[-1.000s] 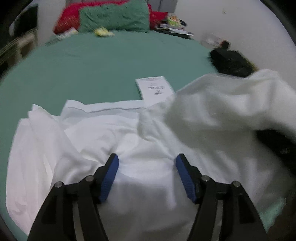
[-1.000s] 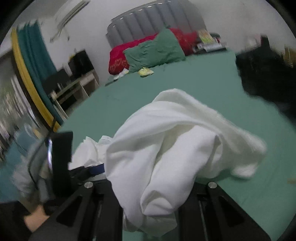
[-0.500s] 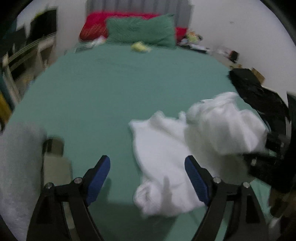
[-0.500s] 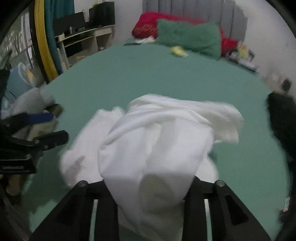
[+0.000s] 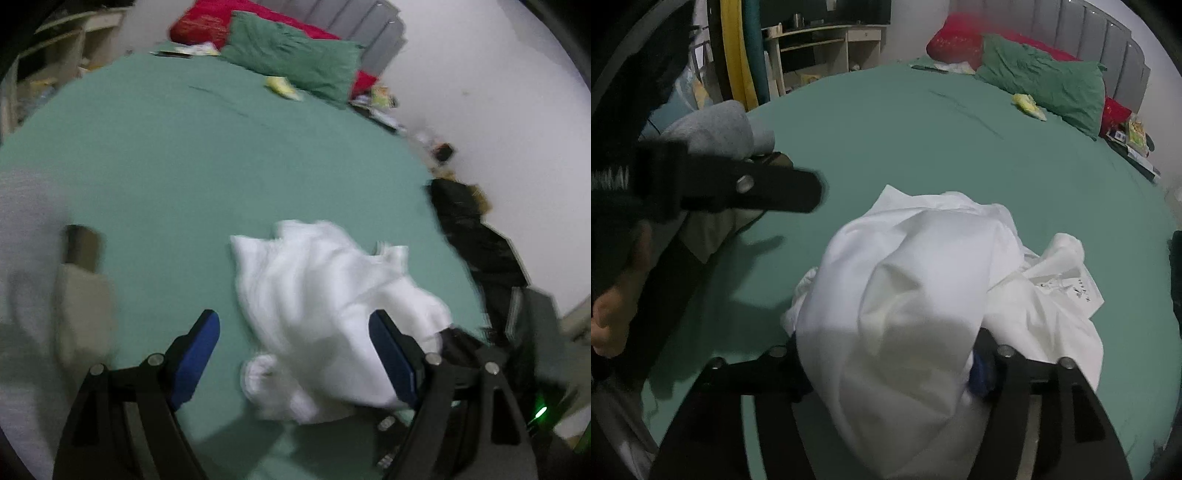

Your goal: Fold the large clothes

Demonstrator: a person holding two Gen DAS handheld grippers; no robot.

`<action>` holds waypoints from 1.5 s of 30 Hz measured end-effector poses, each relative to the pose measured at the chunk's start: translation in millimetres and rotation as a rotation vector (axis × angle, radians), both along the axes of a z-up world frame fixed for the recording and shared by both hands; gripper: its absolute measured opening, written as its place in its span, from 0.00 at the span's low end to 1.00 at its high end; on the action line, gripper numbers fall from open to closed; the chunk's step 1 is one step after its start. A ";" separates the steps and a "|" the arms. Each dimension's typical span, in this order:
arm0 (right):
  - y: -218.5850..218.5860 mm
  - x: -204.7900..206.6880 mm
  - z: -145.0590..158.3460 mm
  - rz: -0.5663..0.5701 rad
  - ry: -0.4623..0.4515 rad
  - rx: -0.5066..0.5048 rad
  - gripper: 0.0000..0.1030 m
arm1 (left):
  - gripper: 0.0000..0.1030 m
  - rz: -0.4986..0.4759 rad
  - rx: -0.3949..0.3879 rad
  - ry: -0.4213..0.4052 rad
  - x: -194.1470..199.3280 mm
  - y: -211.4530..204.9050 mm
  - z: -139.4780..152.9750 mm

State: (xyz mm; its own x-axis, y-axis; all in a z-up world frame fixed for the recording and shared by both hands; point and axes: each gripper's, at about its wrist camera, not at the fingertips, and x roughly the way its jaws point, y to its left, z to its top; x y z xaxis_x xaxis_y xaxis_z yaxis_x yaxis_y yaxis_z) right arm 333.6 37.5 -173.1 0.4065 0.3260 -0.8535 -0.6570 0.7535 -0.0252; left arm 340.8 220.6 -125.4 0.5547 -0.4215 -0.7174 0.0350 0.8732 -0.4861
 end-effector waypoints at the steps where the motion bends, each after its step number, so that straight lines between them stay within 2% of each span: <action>1: -0.4 -0.6 1.4 0.005 -0.003 0.008 0.83 | 0.81 -0.025 -0.025 -0.006 4.4 -9.1 0.5; 2: -1.8 -3.8 3.0 0.011 -0.004 0.028 1.00 | 0.81 -0.040 -0.024 -0.005 9.6 -11.3 -1.5; 4: -17.3 -14.0 15.0 0.005 -0.019 0.045 1.00 | 0.81 -0.075 0.037 0.003 14.6 -29.1 -7.9; 6: -34.2 -22.0 24.3 -0.006 -0.037 0.047 1.00 | 0.81 -0.056 0.110 0.062 17.5 -37.0 -24.7; 7: -43.4 -25.4 28.9 -0.013 -0.036 0.054 1.00 | 0.80 -0.044 0.117 0.082 14.8 -35.8 -30.9; 9: -70.4 -32.8 37.8 -0.043 -0.031 0.091 1.00 | 0.80 -0.032 0.101 0.085 10.9 -32.0 -37.5; 12: -109.0 -33.8 44.1 -0.116 -0.015 0.171 1.00 | 0.80 0.006 0.051 0.050 4.0 -19.9 -30.9; 15: -153.3 -15.2 37.9 -0.236 0.063 0.326 1.00 | 0.80 0.039 -0.012 -0.016 -0.7 -10.2 -11.5; 16: -167.5 -8.1 31.6 -0.291 0.100 0.382 1.00 | 0.80 0.054 -0.033 -0.062 -2.4 -7.8 0.6; 19: -183.1 21.7 10.6 -0.376 0.194 0.493 1.00 | 0.82 0.034 -0.098 -0.156 -5.7 -12.4 24.0; 20: -183.1 27.3 -0.5 -0.389 0.234 0.516 0.94 | 0.84 0.006 -0.124 -0.167 -4.2 -18.9 26.2; 21: -180.1 31.0 -9.0 -0.391 0.266 0.522 0.81 | 0.88 -0.043 -0.143 -0.158 -0.8 -30.3 23.7; 23: -164.9 41.9 -32.0 -0.388 0.345 0.525 0.64 | 0.89 -0.107 -0.099 -0.104 6.9 -48.7 10.3; 25: -158.2 47.2 -45.0 -0.409 0.357 0.536 0.65 | 0.86 -0.147 0.044 0.002 17.4 -68.9 -17.5; 26: -156.2 51.6 -51.0 -0.420 0.362 0.557 0.64 | 0.79 -0.135 0.100 0.046 20.3 -68.8 -30.9; 27: -155.7 53.5 -53.0 -0.430 0.363 0.565 0.63 | 0.62 -0.085 0.141 0.089 21.6 -61.7 -47.3; 30: -148.6 59.6 -54.4 -0.425 0.335 0.539 0.62 | 0.59 0.092 0.098 0.105 13.3 -21.4 -59.8; 31: -145.5 59.9 -54.3 -0.419 0.325 0.527 0.62 | 0.57 0.139 0.114 0.092 9.3 -11.7 -58.2; 33: -141.4 61.1 -54.2 -0.414 0.302 0.499 0.62 | 0.54 0.307 0.242 0.090 -2.2 12.3 -53.3; 34: -141.6 61.9 -55.2 -0.418 0.299 0.496 0.62 | 0.46 0.378 0.273 0.099 -6.3 22.4 -53.2; 35: -142.3 63.1 -56.1 -0.423 0.304 0.498 0.62 | 0.45 0.398 0.240 0.105 -8.0 31.0 -53.4; 38: -140.6 58.8 -56.2 -0.425 0.302 0.487 0.62 | 0.48 0.286 0.175 0.123 -0.3 21.5 -50.7; 39: -140.5 58.8 -56.0 -0.426 0.305 0.486 0.62 | 0.53 0.249 0.160 0.108 1.1 15.8 -47.5; 40: -141.0 62.1 -56.8 -0.432 0.320 0.493 0.62 | 0.64 0.222 0.164 0.086 2.6 6.5 -42.2; 42: -145.7 65.0 -56.1 -0.450 0.373 0.516 0.62 | 0.74 0.156 0.149 0.026 5.3 -8.3 -33.1; 45: -153.6 55.0 -46.4 -0.461 0.400 0.535 0.65 | 0.79 0.074 0.161 -0.012 7.8 -26.2 -30.5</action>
